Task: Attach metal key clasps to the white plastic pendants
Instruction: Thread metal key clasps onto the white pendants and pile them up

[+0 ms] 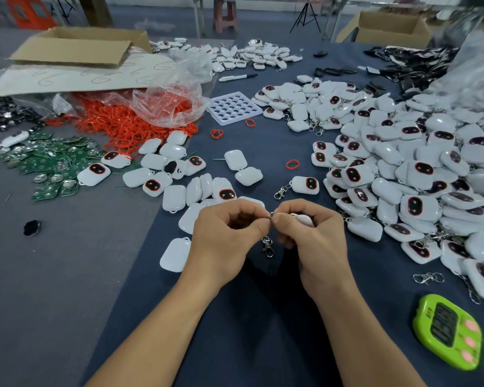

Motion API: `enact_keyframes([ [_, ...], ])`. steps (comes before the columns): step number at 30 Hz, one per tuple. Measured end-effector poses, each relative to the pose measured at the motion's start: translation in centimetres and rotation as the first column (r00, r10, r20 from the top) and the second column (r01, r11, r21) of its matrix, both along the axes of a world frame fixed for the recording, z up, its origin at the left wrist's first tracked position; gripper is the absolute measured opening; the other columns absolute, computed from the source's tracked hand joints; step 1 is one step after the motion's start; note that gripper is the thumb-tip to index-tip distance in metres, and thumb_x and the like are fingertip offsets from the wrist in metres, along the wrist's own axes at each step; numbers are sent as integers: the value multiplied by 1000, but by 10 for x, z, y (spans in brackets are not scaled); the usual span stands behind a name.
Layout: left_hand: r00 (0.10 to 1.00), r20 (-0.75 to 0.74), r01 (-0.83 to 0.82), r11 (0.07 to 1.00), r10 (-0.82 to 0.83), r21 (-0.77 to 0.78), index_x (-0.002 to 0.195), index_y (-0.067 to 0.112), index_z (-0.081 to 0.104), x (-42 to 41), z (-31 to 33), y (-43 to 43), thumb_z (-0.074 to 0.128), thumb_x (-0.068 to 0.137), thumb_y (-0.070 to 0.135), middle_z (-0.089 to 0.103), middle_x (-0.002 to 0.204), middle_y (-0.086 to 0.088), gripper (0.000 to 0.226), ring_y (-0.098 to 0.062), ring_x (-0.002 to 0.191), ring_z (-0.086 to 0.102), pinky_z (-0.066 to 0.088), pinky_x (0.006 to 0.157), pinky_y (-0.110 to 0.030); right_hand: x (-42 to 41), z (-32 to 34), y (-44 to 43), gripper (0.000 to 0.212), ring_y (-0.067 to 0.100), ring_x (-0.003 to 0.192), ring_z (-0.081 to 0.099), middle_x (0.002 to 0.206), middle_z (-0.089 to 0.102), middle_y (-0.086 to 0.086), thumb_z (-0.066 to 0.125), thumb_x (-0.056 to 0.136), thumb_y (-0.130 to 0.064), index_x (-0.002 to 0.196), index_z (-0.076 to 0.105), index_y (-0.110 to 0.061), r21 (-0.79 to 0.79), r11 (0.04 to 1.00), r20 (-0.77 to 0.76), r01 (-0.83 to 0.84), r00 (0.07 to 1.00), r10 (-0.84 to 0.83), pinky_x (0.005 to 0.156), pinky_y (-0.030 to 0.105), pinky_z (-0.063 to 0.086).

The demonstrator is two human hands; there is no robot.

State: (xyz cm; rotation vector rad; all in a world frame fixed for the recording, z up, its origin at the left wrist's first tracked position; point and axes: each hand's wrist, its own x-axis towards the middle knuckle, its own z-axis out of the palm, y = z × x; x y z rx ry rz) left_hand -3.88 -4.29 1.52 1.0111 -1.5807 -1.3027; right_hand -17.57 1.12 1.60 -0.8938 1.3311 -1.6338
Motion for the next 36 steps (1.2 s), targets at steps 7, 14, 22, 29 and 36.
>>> enact_keyframes([
  [7,991,-90,106,991,-99,80,72,27,81,4,5,-1,75,72,12,76,74,1,17,-9,72,70,55,71,-19,-5,3,3,12,14,54,50,64,60,7,71,74,-8,68,74,-18,29,992,51,-120,992,118,50,20,39],
  [14,987,-70,149,984,-143,97,66,26,78,7,5,-1,73,66,12,70,63,5,15,-6,62,62,51,63,-18,-9,4,4,12,14,53,50,65,59,7,70,74,-6,68,73,-16,48,969,70,-244,968,240,51,22,39],
  [22,999,16,-32,999,32,-7,59,27,72,3,9,1,64,64,12,61,54,15,18,1,52,53,41,54,-11,-10,2,4,10,14,59,54,73,65,8,69,78,-8,85,76,-12,83,961,63,-264,964,259,54,22,43],
  [29,821,462,-152,908,336,-389,70,30,64,2,0,-8,60,72,36,61,80,28,8,-2,74,55,44,61,-22,-15,-3,1,25,24,78,66,93,74,16,50,74,5,92,51,-12,56,990,249,-126,962,108,67,27,56],
  [36,812,476,-158,913,337,-377,68,31,64,3,-7,-13,59,69,38,61,80,25,9,-6,75,56,45,60,-25,-3,-5,5,25,14,71,68,85,77,2,60,89,2,84,66,-22,184,970,-406,-160,886,223,67,35,56],
])
